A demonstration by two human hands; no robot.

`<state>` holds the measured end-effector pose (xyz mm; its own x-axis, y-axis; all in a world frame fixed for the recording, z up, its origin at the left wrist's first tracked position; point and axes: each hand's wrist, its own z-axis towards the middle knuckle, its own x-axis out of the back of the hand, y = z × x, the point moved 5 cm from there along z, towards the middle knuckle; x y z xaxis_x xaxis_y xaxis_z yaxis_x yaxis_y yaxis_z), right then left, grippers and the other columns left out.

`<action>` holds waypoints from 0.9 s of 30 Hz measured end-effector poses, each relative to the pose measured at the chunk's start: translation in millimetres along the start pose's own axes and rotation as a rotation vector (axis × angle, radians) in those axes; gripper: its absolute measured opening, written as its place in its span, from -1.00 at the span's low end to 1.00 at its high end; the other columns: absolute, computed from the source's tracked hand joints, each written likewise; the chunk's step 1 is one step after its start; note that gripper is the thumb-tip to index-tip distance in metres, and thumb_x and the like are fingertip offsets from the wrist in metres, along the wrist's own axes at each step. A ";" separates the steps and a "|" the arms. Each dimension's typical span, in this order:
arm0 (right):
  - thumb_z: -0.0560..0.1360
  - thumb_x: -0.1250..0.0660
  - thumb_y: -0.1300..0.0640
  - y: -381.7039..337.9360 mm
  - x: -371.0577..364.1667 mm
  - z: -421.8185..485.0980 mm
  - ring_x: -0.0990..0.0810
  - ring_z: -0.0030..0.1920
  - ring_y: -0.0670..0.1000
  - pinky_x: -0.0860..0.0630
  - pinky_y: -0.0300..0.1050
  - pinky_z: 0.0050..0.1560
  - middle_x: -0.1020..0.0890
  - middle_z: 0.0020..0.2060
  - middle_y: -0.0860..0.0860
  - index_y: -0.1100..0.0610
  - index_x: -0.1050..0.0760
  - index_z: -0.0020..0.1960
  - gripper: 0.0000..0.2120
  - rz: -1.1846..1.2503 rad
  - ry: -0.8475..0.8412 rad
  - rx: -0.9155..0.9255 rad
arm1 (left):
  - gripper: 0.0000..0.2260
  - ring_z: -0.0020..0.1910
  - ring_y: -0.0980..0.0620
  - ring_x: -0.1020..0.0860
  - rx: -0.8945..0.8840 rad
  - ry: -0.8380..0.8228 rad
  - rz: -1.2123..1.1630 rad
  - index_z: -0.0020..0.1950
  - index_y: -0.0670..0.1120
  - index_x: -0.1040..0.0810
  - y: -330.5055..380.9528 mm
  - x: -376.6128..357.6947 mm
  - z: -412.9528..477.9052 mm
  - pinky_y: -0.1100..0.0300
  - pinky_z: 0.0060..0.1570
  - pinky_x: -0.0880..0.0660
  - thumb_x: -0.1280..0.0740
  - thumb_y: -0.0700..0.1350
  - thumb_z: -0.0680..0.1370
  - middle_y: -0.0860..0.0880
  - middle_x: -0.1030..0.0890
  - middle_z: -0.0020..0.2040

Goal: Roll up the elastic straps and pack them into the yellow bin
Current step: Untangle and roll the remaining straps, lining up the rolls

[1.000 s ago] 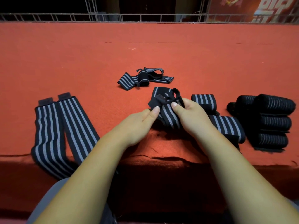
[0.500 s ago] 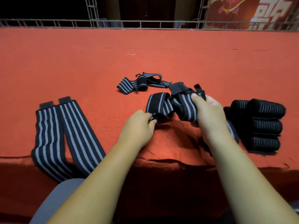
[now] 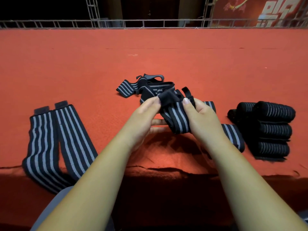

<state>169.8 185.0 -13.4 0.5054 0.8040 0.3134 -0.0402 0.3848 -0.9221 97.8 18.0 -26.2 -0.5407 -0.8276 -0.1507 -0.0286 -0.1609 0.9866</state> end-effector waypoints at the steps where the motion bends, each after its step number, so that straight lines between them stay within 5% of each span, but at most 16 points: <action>1: 0.76 -0.20 -0.15 0.0 0.2 -0.2 -0.72 0.07 -0.12 -0.62 0.05 0.23 -0.77 0.00 -0.14 -0.07 -0.67 0.13 -0.70 -0.010 -0.003 0.007 | -0.69 0.05 -0.06 -0.75 -0.021 -0.026 0.033 0.49 0.19 -0.55 1.7 0.2 -1.6 0.01 0.04 -0.64 -0.28 0.12 0.75 -0.01 -0.70 0.30; 5: 0.75 -0.22 -0.15 -0.4 -2.2 -2.7 -0.72 0.06 -0.12 -0.62 0.13 0.26 -0.77 -0.01 -0.17 -0.09 -0.68 0.13 -0.72 -0.015 -0.019 0.012 | -0.62 0.16 0.10 -0.71 -0.077 -0.124 0.141 0.46 0.28 -0.55 8.6 2.1 -9.6 0.06 0.11 -0.63 -0.41 0.19 0.64 0.11 -0.68 0.32; 9: 0.75 -0.24 -0.12 -4.9 -7.7 -7.6 -0.73 0.10 -0.12 -0.62 0.15 0.29 -0.78 0.01 -0.20 -0.15 -0.70 0.17 -0.74 0.028 -0.048 0.013 | -0.70 -0.09 0.25 -0.63 -0.226 0.056 0.386 0.37 0.13 -0.67 11.7 15.3 -10.2 0.16 0.12 -0.54 -0.48 -0.10 0.66 0.12 -0.73 0.18; 13: 0.76 -0.24 -0.10 -9.1 -13.0 -12.9 -0.70 0.10 -0.25 -0.61 -0.01 0.31 -0.76 0.04 -0.30 -0.21 -0.69 0.25 -0.75 0.006 -0.089 0.027 | -0.48 -0.08 0.06 -0.67 -0.311 0.102 0.401 0.46 0.23 -0.58 11.7 24.9 -10.8 0.09 0.12 -0.66 -0.50 -0.25 0.61 0.08 -0.70 0.19; 17: 0.75 -0.24 -0.14 -9.3 -17.4 -14.0 -0.71 0.10 -0.22 -0.61 0.07 0.31 -0.76 0.04 -0.27 -0.24 -0.70 0.21 -0.76 -0.016 -0.127 0.019 | -0.70 -0.12 0.22 -0.59 -0.511 0.182 0.821 0.37 0.09 -0.67 19.8 33.1 -15.0 0.27 0.09 -0.57 -0.48 -0.11 0.65 0.21 -0.66 0.11; 21: 0.73 -0.24 -0.18 -7.5 -21.8 -14.4 -0.74 0.10 -0.10 -0.63 0.21 0.27 -0.78 0.02 -0.19 -0.24 -0.71 0.17 -0.75 -0.030 -0.164 0.012 | -0.73 0.01 0.21 -0.52 -0.664 0.225 1.066 0.36 -0.02 -0.71 17.1 41.4 -20.1 0.46 0.09 -0.37 -0.44 -0.01 0.67 0.10 -0.57 0.04; 25: 0.73 -0.26 -0.15 -7.0 -27.5 -15.7 -0.76 0.09 -0.05 -0.64 0.26 0.28 -0.80 0.01 -0.16 -0.20 -0.72 0.14 -0.75 -0.016 -0.211 -0.002 | -0.77 -0.03 0.02 -0.64 -0.756 0.302 1.156 0.19 -0.04 -0.76 20.9 44.3 -25.9 0.16 -0.02 -0.53 -0.35 0.01 0.71 0.03 -0.66 -0.03; 27: 0.74 -0.27 -0.14 -8.2 -29.8 -16.8 -0.77 0.09 -0.06 -0.63 0.24 0.30 -0.80 0.00 -0.15 -0.17 -0.73 0.14 -0.75 -0.001 -0.243 -0.007 | -0.74 -0.13 0.00 -0.69 -0.632 0.463 1.064 0.04 -0.04 -0.76 26.6 57.1 -21.9 0.07 -0.02 -0.58 -0.31 0.04 0.71 0.02 -0.71 -0.14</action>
<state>169.5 150.3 -19.0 0.2829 0.8896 0.3585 -0.0337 0.3828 -0.9232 84.6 -45.3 -9.9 0.2843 -0.7909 0.5419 0.6914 0.5607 0.4556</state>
